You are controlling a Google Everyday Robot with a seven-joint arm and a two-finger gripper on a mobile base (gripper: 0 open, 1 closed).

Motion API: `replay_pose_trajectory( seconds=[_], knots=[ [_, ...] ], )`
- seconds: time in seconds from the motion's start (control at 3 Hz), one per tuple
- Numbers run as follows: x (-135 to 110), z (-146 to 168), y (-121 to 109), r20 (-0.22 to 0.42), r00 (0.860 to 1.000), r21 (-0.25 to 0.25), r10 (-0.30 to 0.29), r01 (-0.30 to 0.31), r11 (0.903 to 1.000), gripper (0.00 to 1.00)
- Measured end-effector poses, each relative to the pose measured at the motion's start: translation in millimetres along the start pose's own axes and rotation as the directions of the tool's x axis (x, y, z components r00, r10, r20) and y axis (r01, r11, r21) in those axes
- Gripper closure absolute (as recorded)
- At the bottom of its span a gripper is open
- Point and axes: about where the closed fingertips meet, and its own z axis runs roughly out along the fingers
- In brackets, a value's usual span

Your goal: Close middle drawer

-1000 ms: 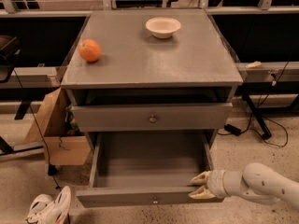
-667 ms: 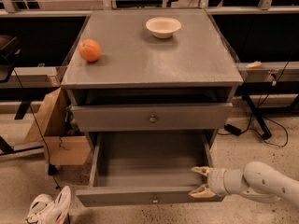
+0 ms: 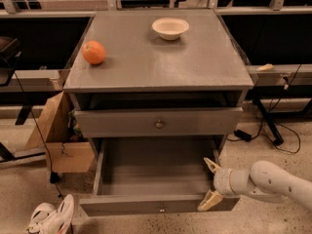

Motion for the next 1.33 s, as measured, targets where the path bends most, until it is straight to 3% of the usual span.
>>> replay_pose_trajectory(
  seconds=[0.33, 0.67, 1.33],
  knots=[
    [0.9, 3.7, -3.7, -0.001, 1.0, -0.007, 0.012, -0.012, 0.9999, 0.19],
    [0.5, 12.3, -13.3, 0.001, 1.0, -0.007, 0.024, -0.024, 0.9997, 0.5],
    [-0.2, 8.1, -6.4, 0.001, 1.0, -0.007, 0.025, -0.025, 0.9997, 0.96]
  ],
)
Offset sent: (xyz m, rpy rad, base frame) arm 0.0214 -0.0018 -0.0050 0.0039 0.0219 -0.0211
